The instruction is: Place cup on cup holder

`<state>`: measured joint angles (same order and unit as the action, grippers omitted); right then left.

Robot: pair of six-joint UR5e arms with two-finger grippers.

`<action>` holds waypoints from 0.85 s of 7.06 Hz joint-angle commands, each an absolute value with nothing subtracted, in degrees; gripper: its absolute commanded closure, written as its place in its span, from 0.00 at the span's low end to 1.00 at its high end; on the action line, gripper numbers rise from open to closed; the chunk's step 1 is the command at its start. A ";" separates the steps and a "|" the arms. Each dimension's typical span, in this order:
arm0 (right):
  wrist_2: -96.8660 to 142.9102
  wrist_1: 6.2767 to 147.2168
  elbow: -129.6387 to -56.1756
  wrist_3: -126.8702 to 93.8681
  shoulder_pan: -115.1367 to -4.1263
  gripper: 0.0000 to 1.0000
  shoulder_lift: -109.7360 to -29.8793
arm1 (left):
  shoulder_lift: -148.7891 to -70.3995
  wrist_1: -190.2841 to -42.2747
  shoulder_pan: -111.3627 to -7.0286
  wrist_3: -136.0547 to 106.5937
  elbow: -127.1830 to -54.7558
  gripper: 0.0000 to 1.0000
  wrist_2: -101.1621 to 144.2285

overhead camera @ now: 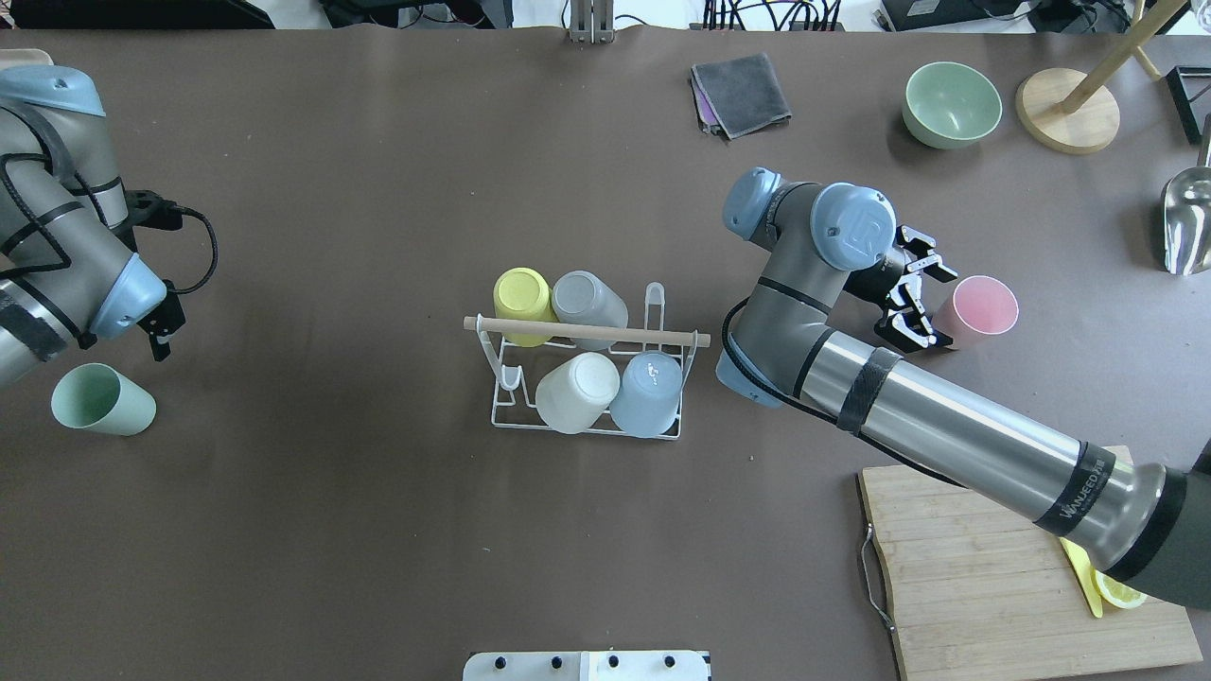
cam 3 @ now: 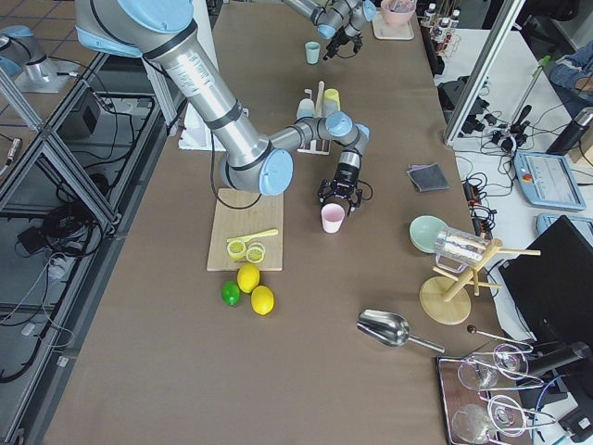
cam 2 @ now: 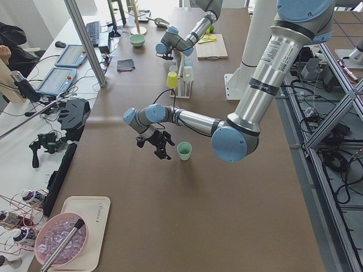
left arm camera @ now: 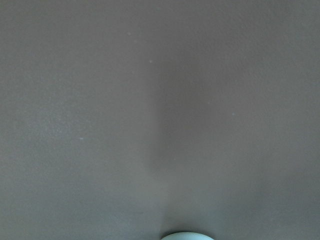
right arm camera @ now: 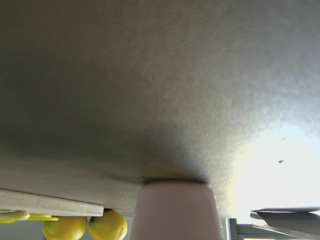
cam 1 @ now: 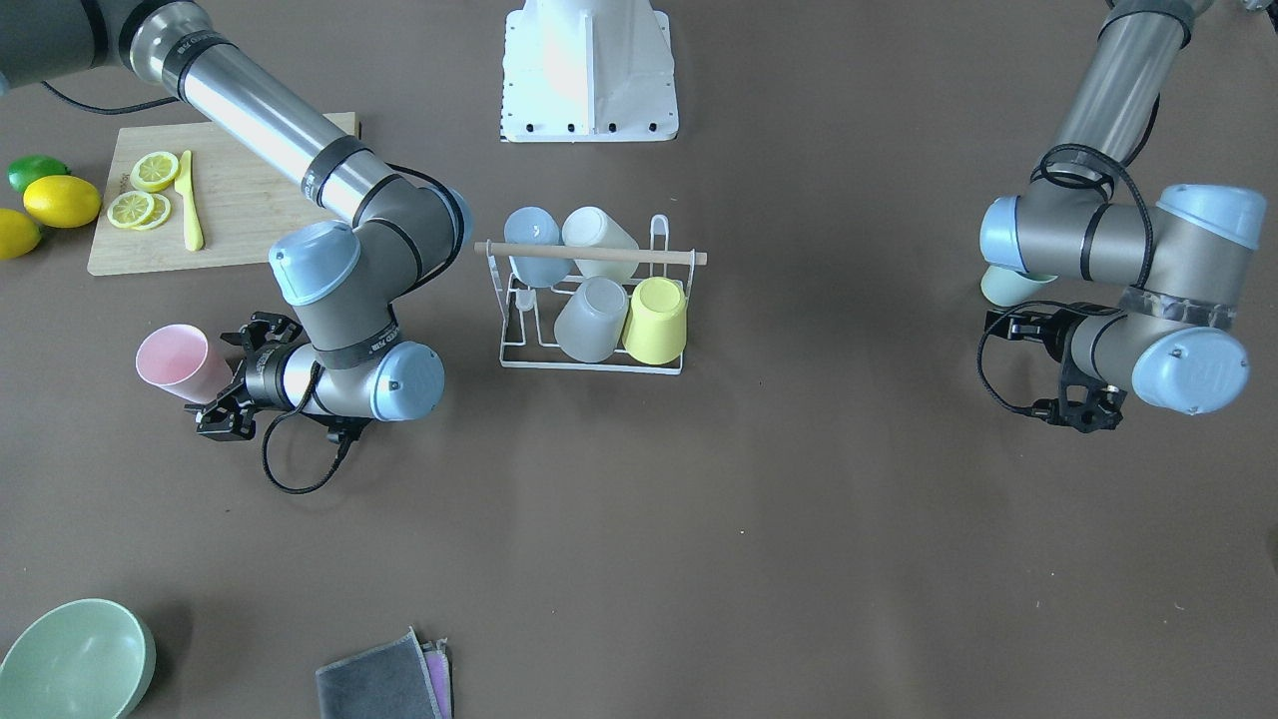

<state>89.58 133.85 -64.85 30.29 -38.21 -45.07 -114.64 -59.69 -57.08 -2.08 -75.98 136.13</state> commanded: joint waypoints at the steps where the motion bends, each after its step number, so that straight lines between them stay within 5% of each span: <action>1: 88.95 133.77 -65.13 30.32 -38.14 0.01 -45.52 | -114.87 -56.79 -56.26 1.30 -75.41 0.02 136.06; 6: 88.51 133.77 -69.87 31.20 -38.15 0.01 -49.48 | -114.87 -52.92 -55.20 4.22 -74.27 0.02 136.49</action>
